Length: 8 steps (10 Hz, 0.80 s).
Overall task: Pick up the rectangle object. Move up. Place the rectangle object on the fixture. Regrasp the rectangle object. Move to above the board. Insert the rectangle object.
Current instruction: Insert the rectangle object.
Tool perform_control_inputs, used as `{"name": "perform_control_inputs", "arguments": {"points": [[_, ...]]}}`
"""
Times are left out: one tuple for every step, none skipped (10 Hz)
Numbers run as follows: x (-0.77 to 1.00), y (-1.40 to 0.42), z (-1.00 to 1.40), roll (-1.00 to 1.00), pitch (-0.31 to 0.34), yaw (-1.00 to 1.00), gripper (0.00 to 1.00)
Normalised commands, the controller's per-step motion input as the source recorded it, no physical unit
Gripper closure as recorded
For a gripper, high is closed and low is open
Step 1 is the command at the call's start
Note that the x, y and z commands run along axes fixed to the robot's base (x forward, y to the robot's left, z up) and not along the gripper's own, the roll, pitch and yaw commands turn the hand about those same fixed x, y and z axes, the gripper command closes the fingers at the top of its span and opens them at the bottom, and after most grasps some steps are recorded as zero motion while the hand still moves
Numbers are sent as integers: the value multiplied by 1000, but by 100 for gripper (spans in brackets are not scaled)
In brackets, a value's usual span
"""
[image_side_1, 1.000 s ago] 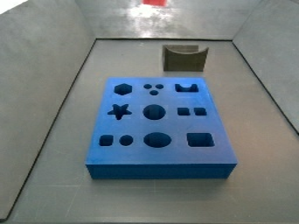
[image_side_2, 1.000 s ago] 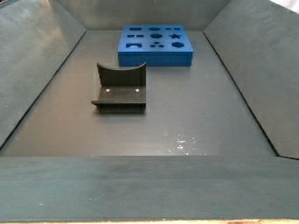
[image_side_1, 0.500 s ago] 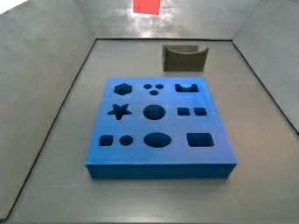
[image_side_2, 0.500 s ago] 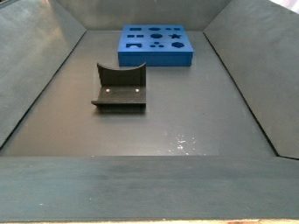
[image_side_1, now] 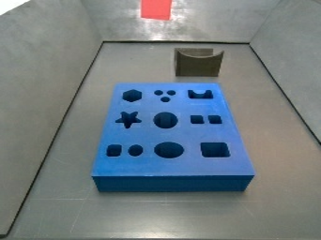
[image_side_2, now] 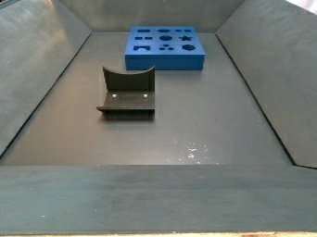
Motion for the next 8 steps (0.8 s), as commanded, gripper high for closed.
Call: {"name": "perform_control_inputs", "arguments": {"points": [[0, -66, -71, -200, -174, 0, 100], [0, -111, -123, -343, -283, 0, 100], [60, -174, -166, -351, -283, 0, 100], [49, -229, -174, -331, -289, 0, 100], [63, -243, -197, -300, -291, 0, 100], [117, -243, -260, -223, -263, 0, 100], [154, -266, -294, -137, -217, 0, 100], [131, -294, -326, -54, -171, 0, 100]]}}
